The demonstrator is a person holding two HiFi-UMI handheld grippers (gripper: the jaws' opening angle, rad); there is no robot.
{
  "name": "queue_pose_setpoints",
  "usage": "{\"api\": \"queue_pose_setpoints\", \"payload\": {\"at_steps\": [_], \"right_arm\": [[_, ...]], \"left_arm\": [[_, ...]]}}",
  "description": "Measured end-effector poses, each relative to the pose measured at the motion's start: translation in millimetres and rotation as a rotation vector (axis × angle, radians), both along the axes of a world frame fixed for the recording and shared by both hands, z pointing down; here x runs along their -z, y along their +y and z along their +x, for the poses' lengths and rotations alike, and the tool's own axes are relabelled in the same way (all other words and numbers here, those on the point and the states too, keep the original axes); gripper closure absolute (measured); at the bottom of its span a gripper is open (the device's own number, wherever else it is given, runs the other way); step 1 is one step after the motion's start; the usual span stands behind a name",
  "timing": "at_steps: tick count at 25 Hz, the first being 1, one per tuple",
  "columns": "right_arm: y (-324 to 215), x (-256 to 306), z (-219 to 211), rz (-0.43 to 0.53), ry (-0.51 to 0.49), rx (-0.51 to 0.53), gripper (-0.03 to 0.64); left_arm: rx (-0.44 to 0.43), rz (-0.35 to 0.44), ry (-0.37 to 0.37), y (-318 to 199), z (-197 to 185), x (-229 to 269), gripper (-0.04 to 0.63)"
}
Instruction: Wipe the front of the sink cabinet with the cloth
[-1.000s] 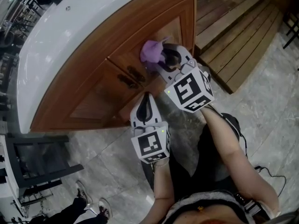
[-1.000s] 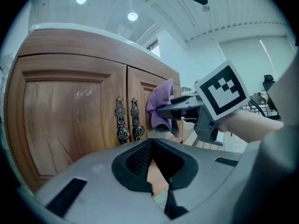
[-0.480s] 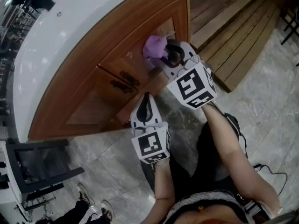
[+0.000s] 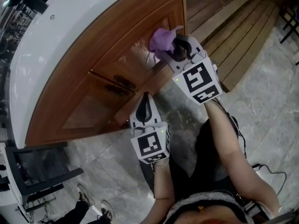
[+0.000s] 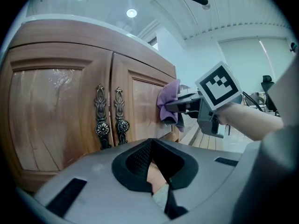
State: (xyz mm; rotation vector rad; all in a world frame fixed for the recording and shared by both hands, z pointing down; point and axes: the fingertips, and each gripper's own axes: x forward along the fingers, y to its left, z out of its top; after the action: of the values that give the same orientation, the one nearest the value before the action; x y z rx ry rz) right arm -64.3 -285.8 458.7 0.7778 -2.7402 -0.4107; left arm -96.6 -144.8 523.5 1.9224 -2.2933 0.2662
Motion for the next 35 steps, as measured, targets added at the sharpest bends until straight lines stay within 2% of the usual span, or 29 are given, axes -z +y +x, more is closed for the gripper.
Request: {"api": "queue_pose_setpoints", "payload": {"at_steps": [5, 9, 13, 17, 24, 35], "right_arm": [[-8.5, -1.7, 6.6, -0.02, -0.015, -0.013, 0.443], [-26.3, -3.1, 20.6, -0.027, -0.015, -0.063, 0.443], [-36.1, -4.7, 26.3, -0.069, -0.045, -0.06, 0.443], [-39.8, -3.7, 33.5, -0.034, -0.015, -0.094, 0.443], [-58.6, -0.7, 55.9, -0.024, -0.026, -0.181, 0.442], [-61.2, -0.9, 55.9, -0.043, -0.043, -0.186, 0.442]], "left_arm": [[-0.012, -0.002, 0.002, -9.6, 6.3, -1.0, 0.589], [-0.027, 0.002, 0.008, -18.7, 14.0, 0.4, 0.589], [-0.044, 0.003, 0.009, -24.2, 20.9, -1.9, 0.589], [-0.048, -0.007, 0.013, -25.3, 23.5, -6.0, 0.589], [-0.047, -0.014, 0.01, -22.9, 19.9, -7.9, 0.589], [-0.031, -0.025, 0.017, -18.6, 12.7, -15.2, 0.589]]}}
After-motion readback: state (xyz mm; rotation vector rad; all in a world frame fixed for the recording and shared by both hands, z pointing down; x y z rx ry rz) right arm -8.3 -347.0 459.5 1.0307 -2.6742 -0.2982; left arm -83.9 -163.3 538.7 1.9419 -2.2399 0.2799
